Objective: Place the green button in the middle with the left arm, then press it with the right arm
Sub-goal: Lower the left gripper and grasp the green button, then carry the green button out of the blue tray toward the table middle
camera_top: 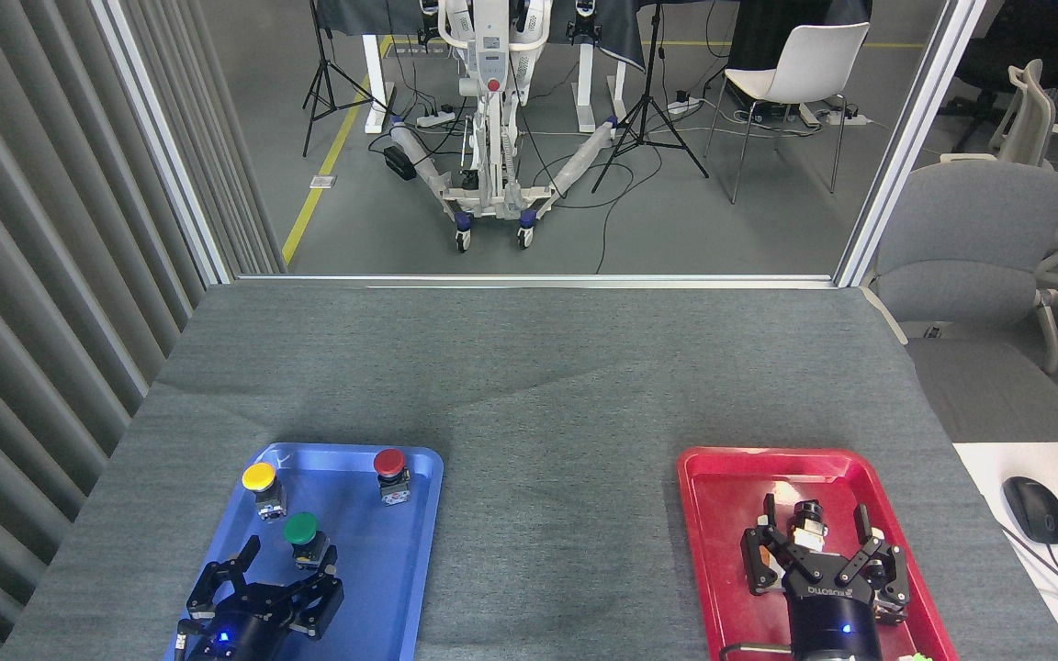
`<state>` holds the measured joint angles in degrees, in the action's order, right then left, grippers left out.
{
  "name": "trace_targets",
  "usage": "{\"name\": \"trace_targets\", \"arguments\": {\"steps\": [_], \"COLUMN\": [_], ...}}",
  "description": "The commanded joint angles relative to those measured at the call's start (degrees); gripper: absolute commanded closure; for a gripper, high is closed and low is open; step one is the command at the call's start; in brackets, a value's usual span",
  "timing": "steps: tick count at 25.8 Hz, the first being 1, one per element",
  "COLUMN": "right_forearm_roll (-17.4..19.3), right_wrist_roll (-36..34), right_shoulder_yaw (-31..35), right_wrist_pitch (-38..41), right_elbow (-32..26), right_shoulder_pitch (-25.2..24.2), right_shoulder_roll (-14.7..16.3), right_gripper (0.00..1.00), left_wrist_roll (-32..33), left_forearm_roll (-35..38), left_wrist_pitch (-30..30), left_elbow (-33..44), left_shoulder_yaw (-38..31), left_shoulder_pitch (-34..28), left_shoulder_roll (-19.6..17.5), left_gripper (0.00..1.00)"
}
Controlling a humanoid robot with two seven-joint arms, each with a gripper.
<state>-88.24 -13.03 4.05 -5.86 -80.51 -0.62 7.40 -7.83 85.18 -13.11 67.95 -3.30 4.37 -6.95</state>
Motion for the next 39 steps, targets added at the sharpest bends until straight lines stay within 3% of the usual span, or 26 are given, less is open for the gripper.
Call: {"name": "trace_targets", "arguments": {"steps": [1,4,9,14,18,26,31,35,39], "right_forearm_roll": [0.0,0.0,0.0,0.0,0.0,0.0,0.0,0.0,0.0], "right_wrist_roll": [0.1,0.1,0.1,0.1,0.1,0.1,0.1,0.1,0.1], "right_shoulder_yaw": [0.0,0.0,0.0,0.0,0.0,0.0,0.0,0.0,0.0], "right_wrist_pitch": [0.0,0.1,0.0,0.0,0.1,0.0,0.0,0.0,0.0], "right_elbow": [0.0,0.0,0.0,0.0,0.0,0.0,0.0,0.0,0.0], "right_shoulder_pitch": [0.0,-0.1,0.0,0.0,-0.1,-0.1,-0.1,-0.1,-0.1], "right_shoulder_roll": [-0.1,-0.1,-0.1,-0.1,-0.1,-0.1,-0.2,-0.2,-0.2], "right_gripper": [0.0,0.0,0.0,0.0,0.0,0.0,0.0,0.0,0.0], "left_wrist_roll": [0.1,0.0,0.1,-0.1,-0.9,-1.1,-1.2,-1.7,-3.4], "left_forearm_roll": [0.0,0.0,-0.1,-0.1,-0.5,-0.5,-0.4,1.1,8.2], "left_wrist_pitch": [0.0,0.0,0.0,-0.3,-8.9,-15.3,-16.2,-12.8,-8.5], "left_elbow": [-2.5,-3.6,-4.1,-3.8,-3.9,0.6,2.0,-0.4,-4.0], "left_shoulder_yaw": [0.3,0.4,0.5,0.6,0.4,0.8,11.9,18.9,22.9], "left_shoulder_pitch": [1.6,2.6,2.9,2.5,2.3,2.8,5.7,7.8,9.6], "left_shoulder_roll": [-0.1,0.3,0.4,0.2,-0.4,-0.2,1.1,6.7,12.5], "left_gripper": [0.02,0.04,0.28,0.65,0.98,1.0,1.0,1.0,1.0]}}
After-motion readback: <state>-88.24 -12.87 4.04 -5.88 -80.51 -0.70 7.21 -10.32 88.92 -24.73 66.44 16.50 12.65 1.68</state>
